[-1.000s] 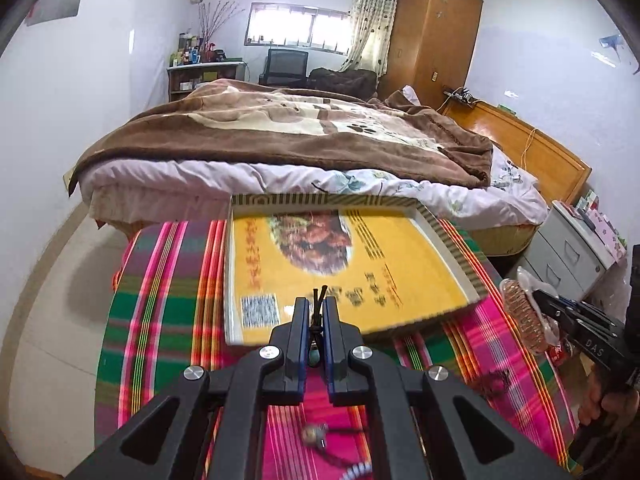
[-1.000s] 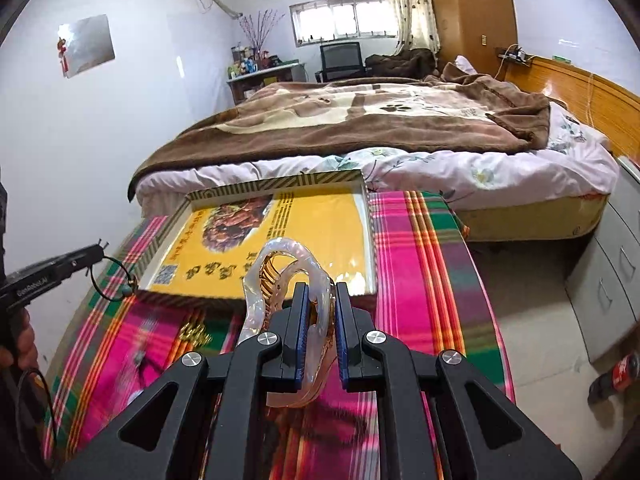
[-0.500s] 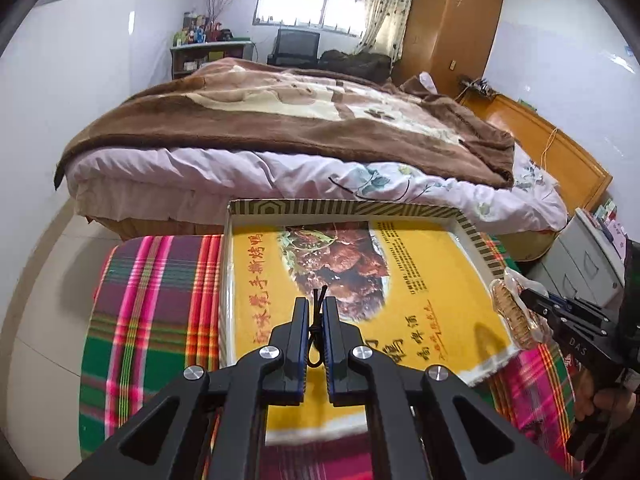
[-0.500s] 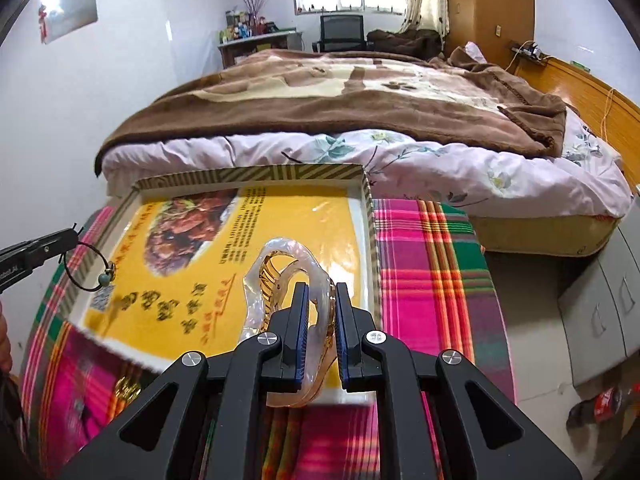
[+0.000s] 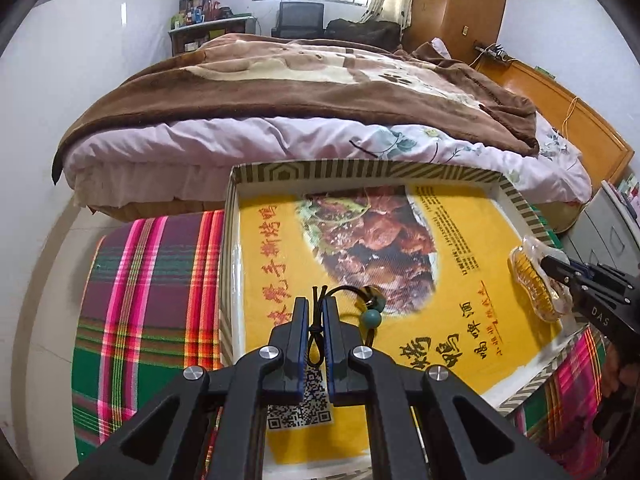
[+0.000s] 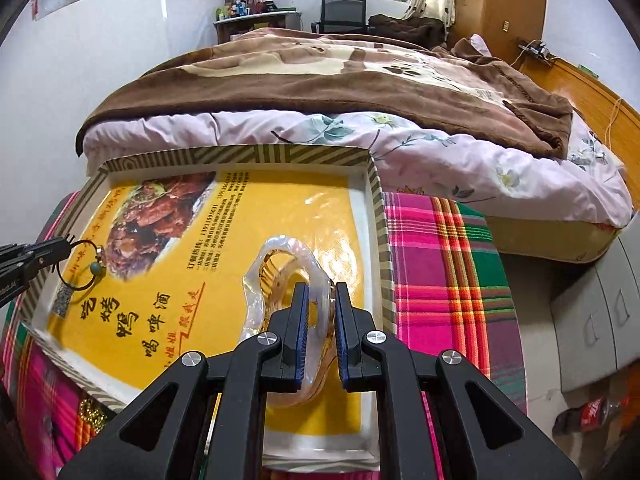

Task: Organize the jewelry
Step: 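Carry both items to the yellow tray while the left gripper releases the hair tie inside, then lower the clear claw clip into the tray and open the right gripper, then move the right gripper back to the cloth and grasp the black hair band, then grasp the light blue coil bracelet with the left gripper while the right holds the band, then carry both items into the yellow tray and open both grippers, then withdraw both grippers from the tray back over the remaining jewelry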

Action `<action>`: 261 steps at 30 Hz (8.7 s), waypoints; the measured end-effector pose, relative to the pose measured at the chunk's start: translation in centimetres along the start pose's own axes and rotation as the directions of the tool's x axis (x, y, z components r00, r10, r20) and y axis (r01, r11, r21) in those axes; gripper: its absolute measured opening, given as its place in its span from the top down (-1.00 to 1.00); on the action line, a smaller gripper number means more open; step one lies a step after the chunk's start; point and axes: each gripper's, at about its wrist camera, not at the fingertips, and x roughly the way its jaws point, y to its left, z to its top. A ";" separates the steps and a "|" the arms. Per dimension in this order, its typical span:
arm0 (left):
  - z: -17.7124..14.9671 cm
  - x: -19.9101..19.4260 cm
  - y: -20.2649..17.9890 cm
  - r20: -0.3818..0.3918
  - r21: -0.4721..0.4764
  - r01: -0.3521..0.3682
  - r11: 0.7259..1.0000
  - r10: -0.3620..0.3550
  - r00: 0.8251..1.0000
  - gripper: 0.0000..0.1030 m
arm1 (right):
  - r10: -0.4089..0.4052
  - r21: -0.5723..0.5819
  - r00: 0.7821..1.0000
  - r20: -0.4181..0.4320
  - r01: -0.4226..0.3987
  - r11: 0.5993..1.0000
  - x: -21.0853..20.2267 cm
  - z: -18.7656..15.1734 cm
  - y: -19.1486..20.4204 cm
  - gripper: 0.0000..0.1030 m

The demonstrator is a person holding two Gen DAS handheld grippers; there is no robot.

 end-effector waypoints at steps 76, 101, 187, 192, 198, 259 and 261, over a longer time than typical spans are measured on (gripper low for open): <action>-21.8 -17.6 -0.1 0.090 -0.134 0.094 0.986 -0.083 0.993 -0.59 | 0.197 -0.059 0.980 0.032 -0.195 0.979 -14.3 -18.2 5.9 0.08; -22.1 -15.0 -1.1 0.013 -0.132 0.104 0.986 -0.103 0.995 -0.59 | 0.178 -0.083 0.984 0.005 -0.177 0.981 -12.0 -17.9 7.8 0.78; -8.6 -14.0 -3.3 0.145 -0.029 0.080 0.996 -0.075 0.987 0.81 | 0.148 -0.139 0.964 0.222 -0.119 0.983 -14.5 -5.4 4.8 0.78; -6.8 -11.7 -2.7 0.136 -0.054 0.075 0.996 -0.067 0.988 0.81 | 0.159 -0.174 0.970 0.184 -0.127 0.977 -11.0 -2.9 5.8 0.78; -5.4 -8.4 -1.4 0.105 -0.091 0.071 0.993 -0.061 0.993 0.81 | 0.172 -0.213 0.977 0.126 -0.143 0.967 -6.7 -0.7 7.5 0.78; -7.4 -11.8 -3.1 0.086 -0.068 0.074 0.995 -0.068 0.994 -0.36 | 0.239 -0.185 0.960 0.144 -0.211 0.960 -10.9 -2.6 6.9 0.21; -8.1 -12.9 -3.4 0.097 -0.060 0.067 0.996 -0.061 0.993 -0.36 | 0.247 -0.171 0.956 0.156 -0.221 0.960 -12.0 -3.3 6.4 0.21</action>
